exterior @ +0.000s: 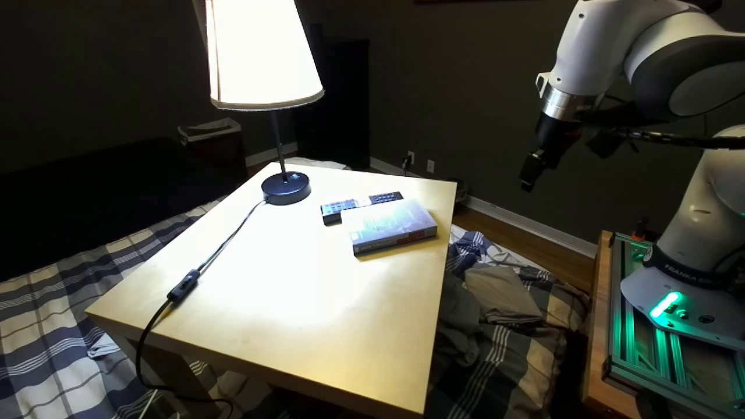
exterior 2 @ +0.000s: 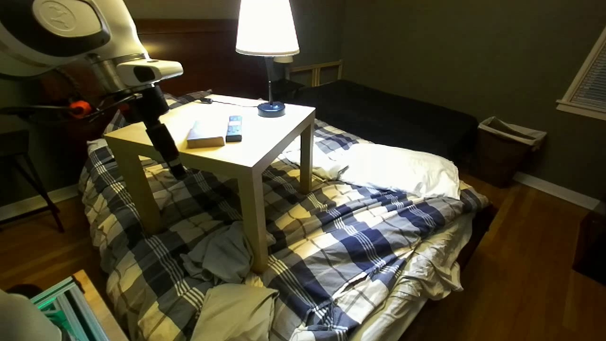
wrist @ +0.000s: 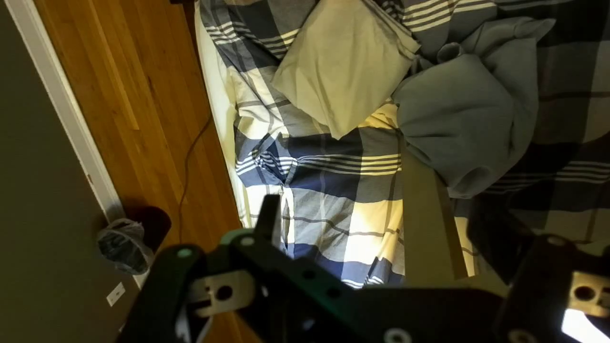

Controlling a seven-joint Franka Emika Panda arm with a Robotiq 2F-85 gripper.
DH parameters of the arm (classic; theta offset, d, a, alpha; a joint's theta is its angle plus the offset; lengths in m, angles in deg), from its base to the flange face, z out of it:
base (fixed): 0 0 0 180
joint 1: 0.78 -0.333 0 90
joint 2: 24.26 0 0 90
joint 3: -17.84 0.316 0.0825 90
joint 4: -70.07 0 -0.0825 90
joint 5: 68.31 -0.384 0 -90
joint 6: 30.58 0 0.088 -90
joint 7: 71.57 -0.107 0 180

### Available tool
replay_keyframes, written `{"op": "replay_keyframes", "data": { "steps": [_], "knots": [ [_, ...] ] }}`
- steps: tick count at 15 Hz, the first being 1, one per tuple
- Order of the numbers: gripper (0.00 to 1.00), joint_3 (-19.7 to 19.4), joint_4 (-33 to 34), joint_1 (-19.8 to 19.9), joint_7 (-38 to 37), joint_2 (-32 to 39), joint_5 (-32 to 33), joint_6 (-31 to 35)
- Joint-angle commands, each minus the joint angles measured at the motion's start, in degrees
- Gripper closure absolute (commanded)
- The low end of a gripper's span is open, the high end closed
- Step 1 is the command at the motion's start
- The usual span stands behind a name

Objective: Turn of the lamp by pressing on the button on its base

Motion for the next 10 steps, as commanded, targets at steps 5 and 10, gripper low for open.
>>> {"op": "replay_keyframes", "data": {
  "steps": [5, 10],
  "knots": [
    [0.00, -1.32, 0.86, -1.34, -1.15, 2.46, 0.68, 1.56],
    [0.00, -0.76, 4.23, -0.08, -1.93, 9.97, 1.38, 13.82]
  ]
}}
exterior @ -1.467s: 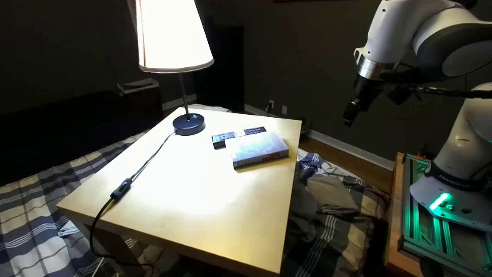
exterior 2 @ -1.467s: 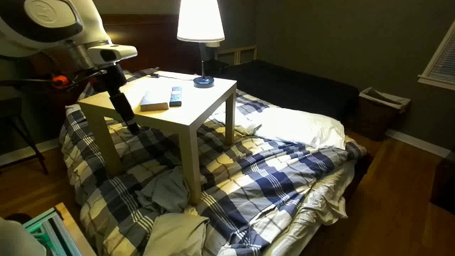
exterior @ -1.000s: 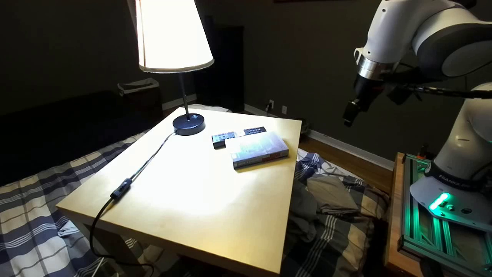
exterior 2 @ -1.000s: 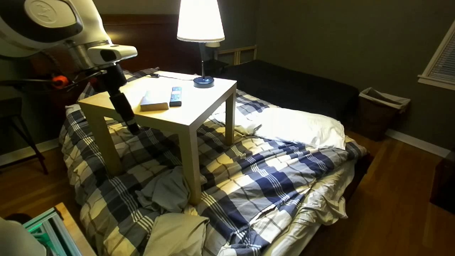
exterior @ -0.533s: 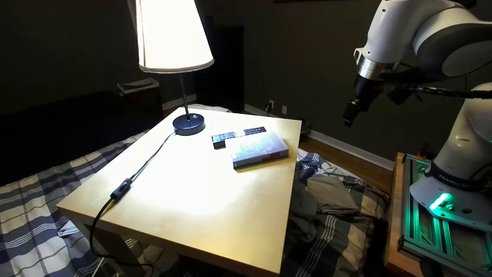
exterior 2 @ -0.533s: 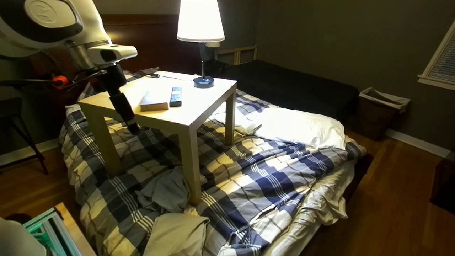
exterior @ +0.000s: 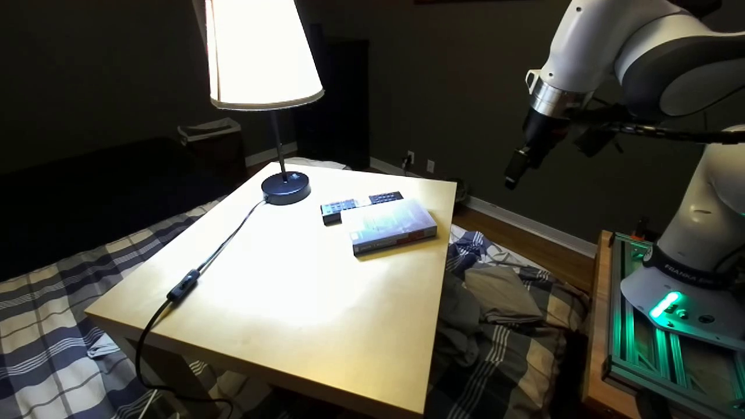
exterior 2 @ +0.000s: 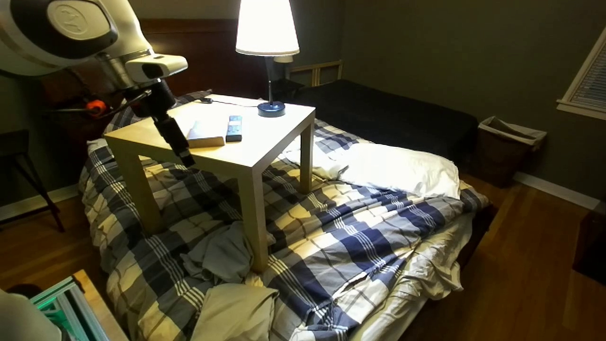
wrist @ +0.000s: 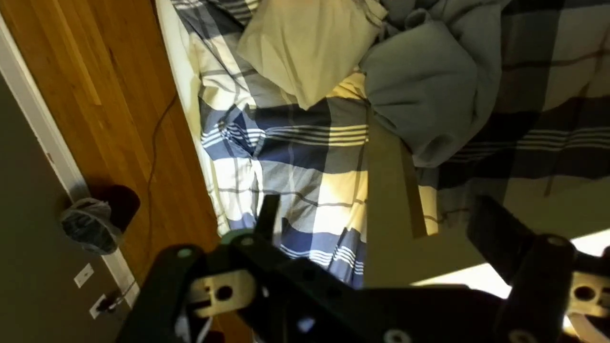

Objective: Turn of the lamp by pressing on the button on its base

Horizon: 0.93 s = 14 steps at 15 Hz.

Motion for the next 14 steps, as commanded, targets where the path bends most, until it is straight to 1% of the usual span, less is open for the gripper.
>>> {"op": "replay_keyframes", "data": {
  "steps": [1, 6, 8, 11, 12, 14],
  "knots": [
    [0.00, -0.36, 3.51, 0.67, -1.90, 8.22, 1.63, 10.41],
    [0.00, -2.47, 8.34, 1.50, 0.93, 18.19, 2.85, 26.68],
    [0.00, -2.50, 10.68, 2.55, 1.58, 22.42, 4.51, 33.34],
    [0.00, -1.08, 15.06, 5.07, 1.22, 29.11, 9.99, 40.71],
    [0.00, 0.30, 16.63, 6.65, 0.61, 31.11, 11.62, 42.13],
    [0.00, 2.85, 19.83, 10.22, -2.62, 34.77, 19.33, 44.26]
  ]
}}
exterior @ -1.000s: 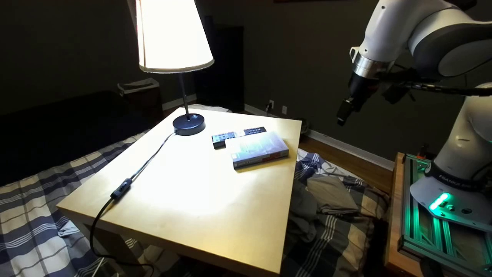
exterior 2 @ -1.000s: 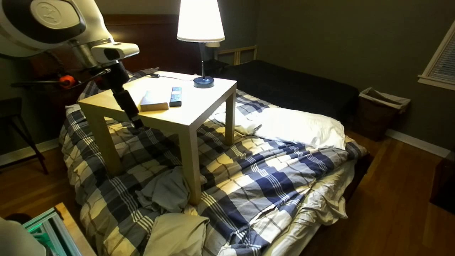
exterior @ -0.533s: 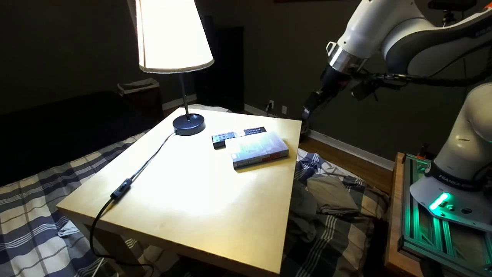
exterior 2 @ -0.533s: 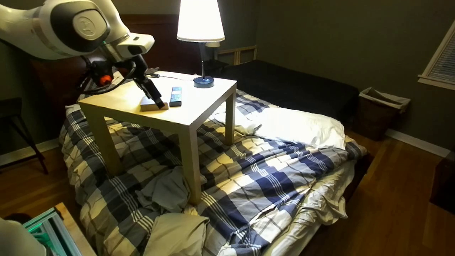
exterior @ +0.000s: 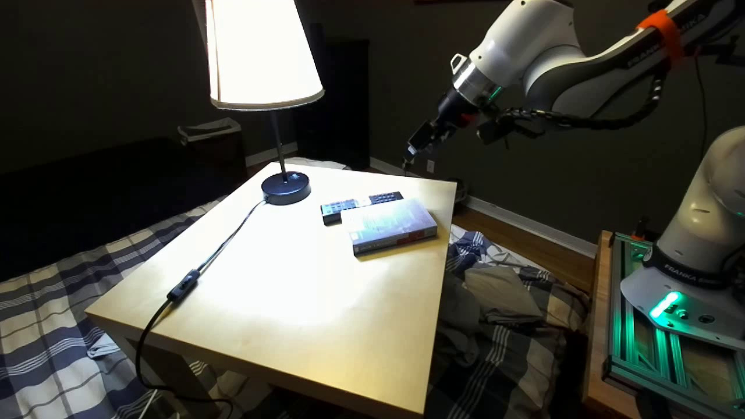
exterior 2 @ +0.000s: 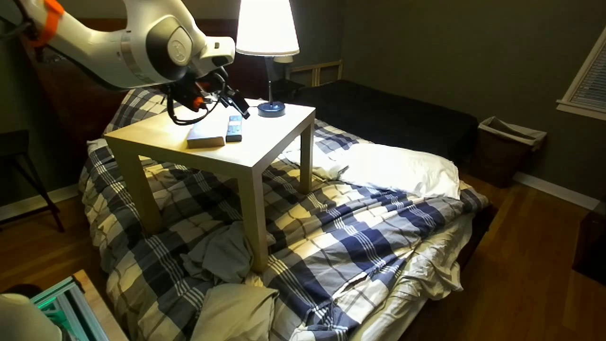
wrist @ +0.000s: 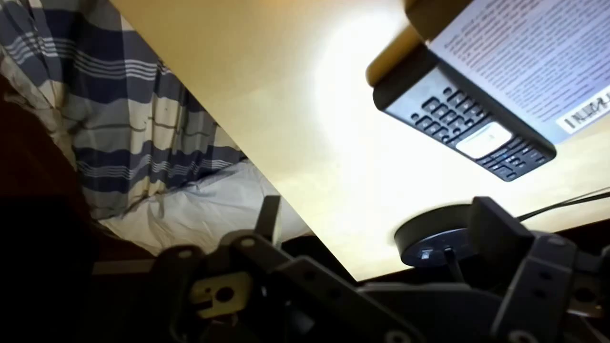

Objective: Turn of the lamp by pressing on the button on its base

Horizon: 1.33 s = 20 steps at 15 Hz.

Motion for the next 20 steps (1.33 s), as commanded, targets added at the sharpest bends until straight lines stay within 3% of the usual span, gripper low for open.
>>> {"op": "replay_keyframes", "data": {
  "steps": [1, 4, 5, 7, 14, 15, 16, 17, 19, 20],
  "knots": [
    [0.00, 5.02, 7.31, 6.57, -6.70, 8.38, 13.43, 3.21],
    [0.01, 7.01, 13.61, 9.04, -16.01, 12.99, 27.58, 1.37],
    [0.25, 7.22, 15.94, 8.98, -19.59, 14.59, 32.21, 0.70],
    [0.30, 6.78, 20.74, 7.47, -27.28, 18.31, 41.43, -1.11],
    [0.84, 4.61, 35.73, -2.28, -49.55, 33.47, 65.88, -7.56],
    [0.93, 4.24, 37.79, -3.46, -51.34, 35.74, 68.01, -8.11],
    [0.99, 5.38, 37.85, -3.26, -48.90, 36.94, 64.03, -8.30],
    [0.83, 5.30, 34.04, -1.88, -47.97, 32.36, 63.89, -7.05],
    [0.97, 5.32, 36.17, -2.81, -47.97, 35.55, 63.89, -7.11],
    [0.99, 5.34, 36.75, -2.89, -47.97, 36.33, 63.89, -7.11]
  ]
}}
